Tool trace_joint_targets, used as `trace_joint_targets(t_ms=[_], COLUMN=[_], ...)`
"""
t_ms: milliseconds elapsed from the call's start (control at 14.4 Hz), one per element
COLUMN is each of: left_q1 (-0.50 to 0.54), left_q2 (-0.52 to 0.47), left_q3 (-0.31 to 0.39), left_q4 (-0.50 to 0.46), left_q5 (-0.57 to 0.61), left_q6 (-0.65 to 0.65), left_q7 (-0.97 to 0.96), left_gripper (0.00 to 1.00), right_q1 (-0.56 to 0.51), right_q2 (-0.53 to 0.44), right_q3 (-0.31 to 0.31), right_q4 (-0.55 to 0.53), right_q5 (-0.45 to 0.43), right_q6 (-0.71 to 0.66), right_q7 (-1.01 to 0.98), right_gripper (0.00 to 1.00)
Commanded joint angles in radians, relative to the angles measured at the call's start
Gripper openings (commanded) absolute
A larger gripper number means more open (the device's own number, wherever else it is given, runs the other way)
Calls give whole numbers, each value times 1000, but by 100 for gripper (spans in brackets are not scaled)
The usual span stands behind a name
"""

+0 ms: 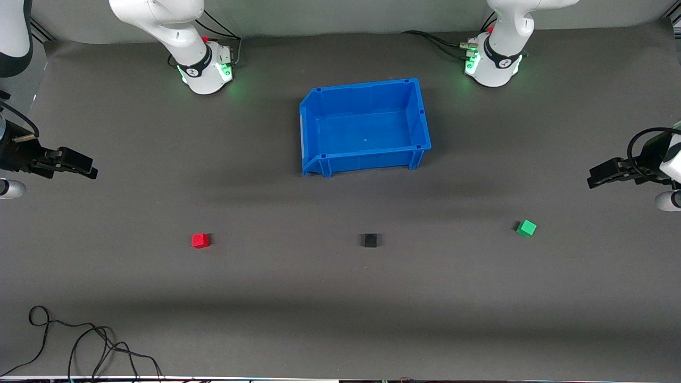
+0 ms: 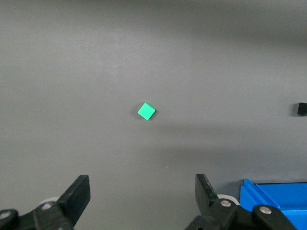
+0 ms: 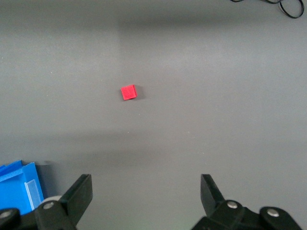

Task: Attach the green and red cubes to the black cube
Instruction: 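Lower the right gripper to the red cube while the left gripper reaches the green cube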

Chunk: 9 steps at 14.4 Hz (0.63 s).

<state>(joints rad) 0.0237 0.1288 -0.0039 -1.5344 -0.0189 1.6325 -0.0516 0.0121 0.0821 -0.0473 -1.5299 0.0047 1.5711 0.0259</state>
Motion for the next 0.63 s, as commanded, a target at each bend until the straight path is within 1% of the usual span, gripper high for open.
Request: trace_joint_targets(t_ms=[0, 417, 556], left_q1=[-4, -1, 39], left_q2=[-8, 1, 17], left_q3=[2, 2, 5], left_q4=[5, 10, 0], left_q5=[13, 11, 14], left_q6=[-20, -20, -22], left_q7=[22, -1, -26], left_gripper=[98, 100, 100], right_q1=[9, 8, 9], right_q2=[-2, -2, 1], right_q3=[-6, -16, -16], right_q4=[10, 16, 16], right_q5=[8, 9, 17], right_q6=[-14, -14, -14], right_q7=[2, 2, 23], right_gripper=[100, 100, 100])
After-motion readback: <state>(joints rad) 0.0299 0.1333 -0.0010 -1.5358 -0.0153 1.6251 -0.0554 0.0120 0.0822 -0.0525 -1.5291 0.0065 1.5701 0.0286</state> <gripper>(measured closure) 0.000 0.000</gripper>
